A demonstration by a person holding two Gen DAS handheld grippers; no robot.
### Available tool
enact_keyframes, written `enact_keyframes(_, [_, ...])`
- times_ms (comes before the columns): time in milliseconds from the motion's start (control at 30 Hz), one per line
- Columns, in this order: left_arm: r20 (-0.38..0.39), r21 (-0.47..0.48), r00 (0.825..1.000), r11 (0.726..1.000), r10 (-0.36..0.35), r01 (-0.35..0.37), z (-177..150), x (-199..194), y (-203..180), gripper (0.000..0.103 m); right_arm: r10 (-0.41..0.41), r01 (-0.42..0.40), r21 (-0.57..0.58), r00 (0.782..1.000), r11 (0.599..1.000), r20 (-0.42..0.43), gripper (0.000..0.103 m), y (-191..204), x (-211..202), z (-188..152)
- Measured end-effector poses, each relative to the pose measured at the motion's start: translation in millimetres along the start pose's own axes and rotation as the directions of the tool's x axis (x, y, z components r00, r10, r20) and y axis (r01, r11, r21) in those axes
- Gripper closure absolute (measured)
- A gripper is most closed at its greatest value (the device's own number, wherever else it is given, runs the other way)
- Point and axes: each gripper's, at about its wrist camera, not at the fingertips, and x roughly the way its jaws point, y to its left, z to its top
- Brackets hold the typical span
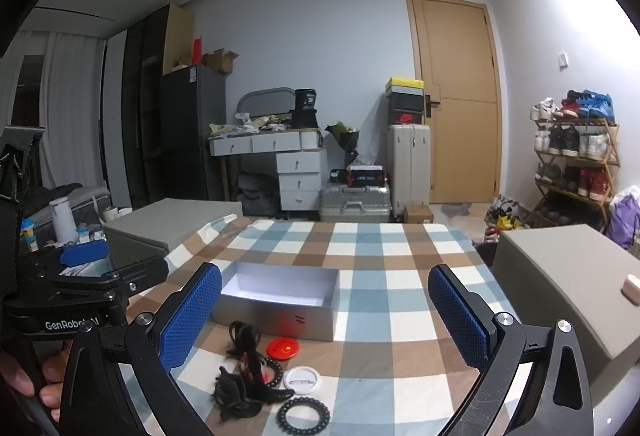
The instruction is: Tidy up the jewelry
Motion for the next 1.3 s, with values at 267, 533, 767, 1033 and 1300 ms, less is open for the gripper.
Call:
enact_keyframes(267, [-0.003,0.007,1.000,1.000,-0.003,0.003,1.0,-1.0,-4.1,0.001,0.004,-0.004,0.014,1.000,1.000,-0.004,0.000,-1.3,0.7,-2.8])
enact_keyframes(533, [0.001,0.009,1.000,1.000,0.002,-0.002,0.9,0.0,-3.8,0.001,0.007,-0.007,0.012,1.000,1.000,-0.003,0.000,-1.4,0.2,-3.1])
enact_keyframes(767, [0.004,0.002,1.000,1.000,0.002,-0.002,-0.1,-0.9,-1.7,0.001,0.008,-0.008,0.010,1.000,1.000,-0.001,0.000,-0.5,-0.3,-3.5])
enact_keyframes(1033, [0.002,-0.003,1.000,1.000,-0.010,0.010,-0.6,0.1,-0.7,0.001,0.007,-0.007,0.009,1.000,1.000,0.000,0.000,-0.3,-0.5,-3.0])
enact_keyframes(1300, [-0.001,-0.006,1.000,1.000,-0.012,0.012,-1.7,1.7,0.2,0.001,0.003,-0.003,0.011,1.000,1.000,0.004,0.000,-0.3,-1.1,-3.1])
